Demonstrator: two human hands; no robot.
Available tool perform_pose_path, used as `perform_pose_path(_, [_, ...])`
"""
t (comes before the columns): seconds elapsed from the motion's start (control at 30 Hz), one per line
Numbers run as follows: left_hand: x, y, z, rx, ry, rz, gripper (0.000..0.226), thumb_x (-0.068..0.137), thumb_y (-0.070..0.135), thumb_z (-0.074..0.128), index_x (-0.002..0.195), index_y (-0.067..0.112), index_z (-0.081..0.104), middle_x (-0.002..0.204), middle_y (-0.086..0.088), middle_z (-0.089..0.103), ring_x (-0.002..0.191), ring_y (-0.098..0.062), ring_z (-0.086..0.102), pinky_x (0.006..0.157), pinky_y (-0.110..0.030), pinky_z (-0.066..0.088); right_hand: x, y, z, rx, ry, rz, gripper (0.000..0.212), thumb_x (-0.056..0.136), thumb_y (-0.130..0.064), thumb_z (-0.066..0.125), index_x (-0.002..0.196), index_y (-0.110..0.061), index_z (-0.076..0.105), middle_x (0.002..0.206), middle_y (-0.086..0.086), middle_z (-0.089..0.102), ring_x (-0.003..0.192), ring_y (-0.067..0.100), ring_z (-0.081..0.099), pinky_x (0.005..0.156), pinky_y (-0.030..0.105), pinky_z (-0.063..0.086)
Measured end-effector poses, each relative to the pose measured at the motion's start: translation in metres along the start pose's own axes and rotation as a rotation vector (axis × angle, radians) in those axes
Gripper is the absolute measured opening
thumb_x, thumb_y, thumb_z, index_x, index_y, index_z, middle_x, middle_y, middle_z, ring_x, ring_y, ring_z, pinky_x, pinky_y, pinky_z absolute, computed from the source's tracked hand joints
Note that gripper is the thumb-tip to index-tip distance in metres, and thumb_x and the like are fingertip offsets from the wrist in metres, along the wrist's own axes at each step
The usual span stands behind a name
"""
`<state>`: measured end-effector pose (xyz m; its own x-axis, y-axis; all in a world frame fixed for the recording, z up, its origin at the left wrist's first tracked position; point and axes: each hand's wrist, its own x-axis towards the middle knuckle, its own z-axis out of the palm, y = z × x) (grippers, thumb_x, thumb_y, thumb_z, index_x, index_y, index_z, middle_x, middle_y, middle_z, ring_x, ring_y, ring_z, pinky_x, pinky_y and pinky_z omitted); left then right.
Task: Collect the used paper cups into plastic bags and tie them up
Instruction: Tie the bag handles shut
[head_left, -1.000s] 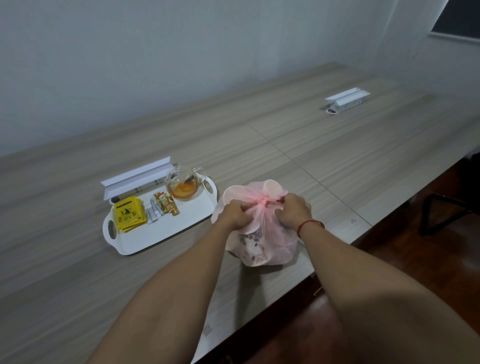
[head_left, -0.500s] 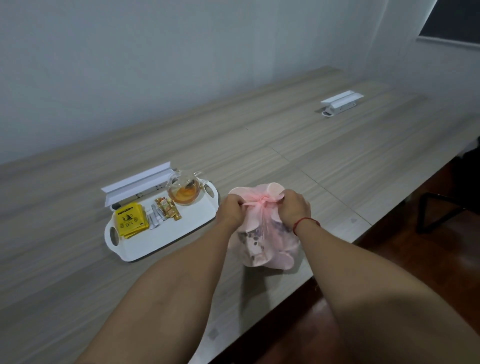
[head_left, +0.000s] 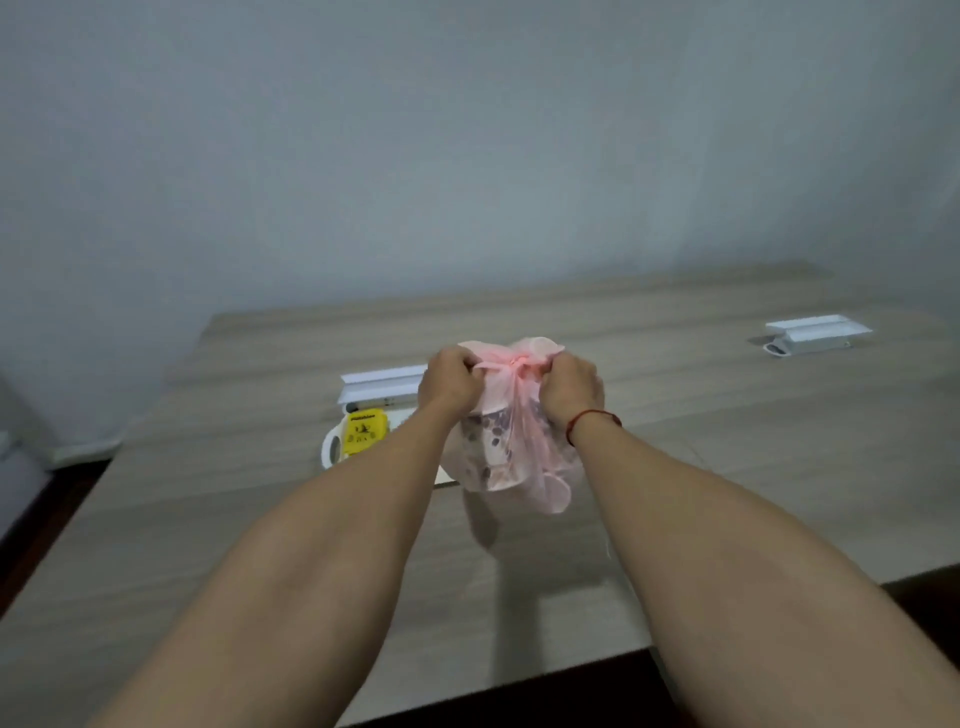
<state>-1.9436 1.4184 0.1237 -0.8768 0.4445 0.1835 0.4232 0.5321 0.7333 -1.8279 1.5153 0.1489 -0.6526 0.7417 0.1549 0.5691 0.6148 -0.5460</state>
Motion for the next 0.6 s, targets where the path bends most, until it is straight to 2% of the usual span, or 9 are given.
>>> perform_pose_path(0.17, [-0.035,-0.043,-0.088,0.034,0.239,-0.159,0.018,0.082,0.013,0.062,0.09,0.009,0.078,0.097,-0.012,0.075,0.095,-0.026,0.069,0.085,-0.03,0.054,-0.029,-0.07,0.036,0.135,-0.186,-0.217,0.03,0.09,-0.028,0.057,0.112,-0.012,0.067,0.119,0.017,0.066,0.115,0.035,0.058,0.095,0.038,0.048])
perform_pose_path(0.27, [-0.074,-0.082,-0.151,0.083,0.356,-0.29,0.019,0.08,0.013,0.063,0.09,0.011,0.078,0.098,-0.012,0.075,0.098,-0.025,0.068,0.086,-0.028,0.052,-0.063,-0.123,0.066,0.182,-0.31,-0.376,0.026,0.087,-0.025,0.056,0.107,-0.016,0.07,0.114,0.012,0.069,0.111,0.033,0.061,0.093,0.038,0.051])
perform_pose_path(0.4, [-0.151,-0.14,-0.242,0.115,0.513,-0.467,0.018,0.079,0.011,0.063,0.088,0.011,0.078,0.096,-0.012,0.076,0.096,-0.026,0.069,0.083,-0.026,0.051,-0.142,-0.204,0.096,0.243,-0.472,-0.601,0.025,0.088,-0.021,0.057,0.107,-0.02,0.072,0.113,0.012,0.07,0.108,0.031,0.063,0.09,0.036,0.05])
perform_pose_path(0.6, [-0.311,-0.207,-0.365,0.15,0.783,-0.711,0.015,0.079,0.014,0.067,0.089,0.011,0.078,0.099,-0.01,0.075,0.099,-0.026,0.068,0.086,-0.027,0.05,-0.298,-0.315,0.141,0.316,-0.724,-0.863,0.027,0.087,-0.031,0.062,0.104,-0.013,0.072,0.108,0.015,0.071,0.101,0.032,0.066,0.082,0.033,0.052])
